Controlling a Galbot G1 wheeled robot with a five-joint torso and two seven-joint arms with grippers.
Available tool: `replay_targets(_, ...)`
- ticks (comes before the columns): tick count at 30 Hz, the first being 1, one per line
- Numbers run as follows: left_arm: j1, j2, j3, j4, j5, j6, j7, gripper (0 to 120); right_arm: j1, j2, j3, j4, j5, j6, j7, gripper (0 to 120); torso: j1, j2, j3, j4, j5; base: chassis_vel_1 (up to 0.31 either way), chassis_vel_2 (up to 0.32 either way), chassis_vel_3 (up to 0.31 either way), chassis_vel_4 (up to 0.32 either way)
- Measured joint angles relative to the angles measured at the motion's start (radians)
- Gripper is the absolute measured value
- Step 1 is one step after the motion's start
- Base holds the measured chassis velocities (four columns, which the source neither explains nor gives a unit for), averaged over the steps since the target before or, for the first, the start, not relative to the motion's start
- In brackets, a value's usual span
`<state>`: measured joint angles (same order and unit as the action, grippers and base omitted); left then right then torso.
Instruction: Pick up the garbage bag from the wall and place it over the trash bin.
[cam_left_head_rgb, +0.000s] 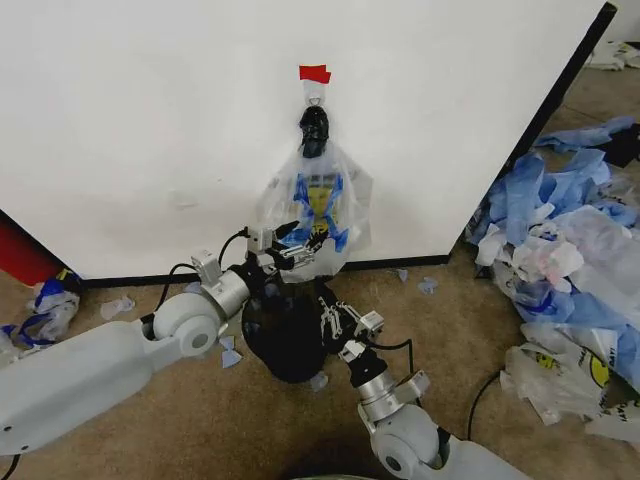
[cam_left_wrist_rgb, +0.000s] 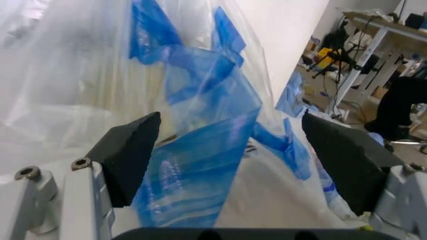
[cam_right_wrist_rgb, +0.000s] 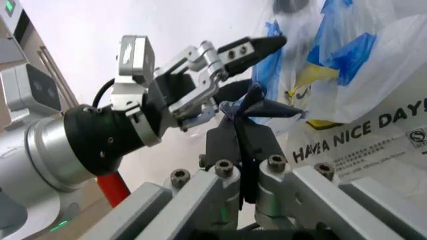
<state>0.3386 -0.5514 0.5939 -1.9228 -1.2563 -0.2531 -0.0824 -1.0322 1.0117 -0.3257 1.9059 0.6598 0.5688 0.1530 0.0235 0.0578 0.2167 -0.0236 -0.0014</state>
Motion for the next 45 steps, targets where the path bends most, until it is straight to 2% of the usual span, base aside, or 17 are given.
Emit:
replay_targets(13, -0.044, 0.041, 0.03, -0.041, -0.007, 0.008, -0.026, 83, 0.008, 0.006, 0.0, 0.002, 0.0, 0.0, 0.0, 0, 0.0, 0.0, 0.0, 0.0, 0.0002, 0.0, 0.0, 0.0, 0.0)
replay_targets(24, -0.086, 0.005, 0.094, -0.069, -0.011, 0.015, -0.089, 83, 0.009, 0.005, 0.007, -0.001, 0.0, 0.0, 0.0, 0, 0.0, 0.0, 0.0, 0.0, 0.0001, 0.0, 0.0, 0.0, 0.0)
replay_targets(32, -0.114, 0.003, 0.128, -0.065, -0.011, 0.016, -0.097, 83, 0.004, 0.003, 0.013, 0.001, 0.0, 0.002, -0.001, 0, 0.0, 0.0, 0.0, 0.0, 0.0001, 0.0, 0.0, 0.0, 0.0)
replay_targets(35, -0.12, 0.004, 0.135, -0.057, -0.01, 0.016, -0.097, 78, 0.003, 0.004, 0.013, 0.002, -0.001, 0.003, -0.001, 0, 0.0, 0.0, 0.0, 0.0, 0.0001, 0.0, 0.0, 0.0, 0.0)
replay_targets(38, -0.122, 0.006, 0.136, -0.044, -0.006, 0.016, -0.097, 65, 0.002, 0.006, 0.013, 0.002, -0.003, 0.003, -0.001, 0, 0.0, 0.0, 0.0, 0.0, 0.0001, 0.0, 0.0, 0.0, 0.0)
replay_targets(39, -0.122, 0.006, 0.136, -0.044, -0.006, 0.016, -0.097, 65, 0.002, 0.006, 0.013, 0.002, -0.003, 0.003, -0.001, 0, 0.0, 0.0, 0.0, 0.0, 0.0001, 0.0, 0.0, 0.0, 0.0)
replay_targets(45, -0.129, 0.012, 0.136, -0.015, 0.015, 0.03, -0.115, 40, 0.0, 0.008, 0.014, 0.003, -0.004, 0.005, -0.001, 0, 0.0, 0.0, 0.0, -0.0001, 0.0, 0.0, 0.0, 0.0, 0.0)
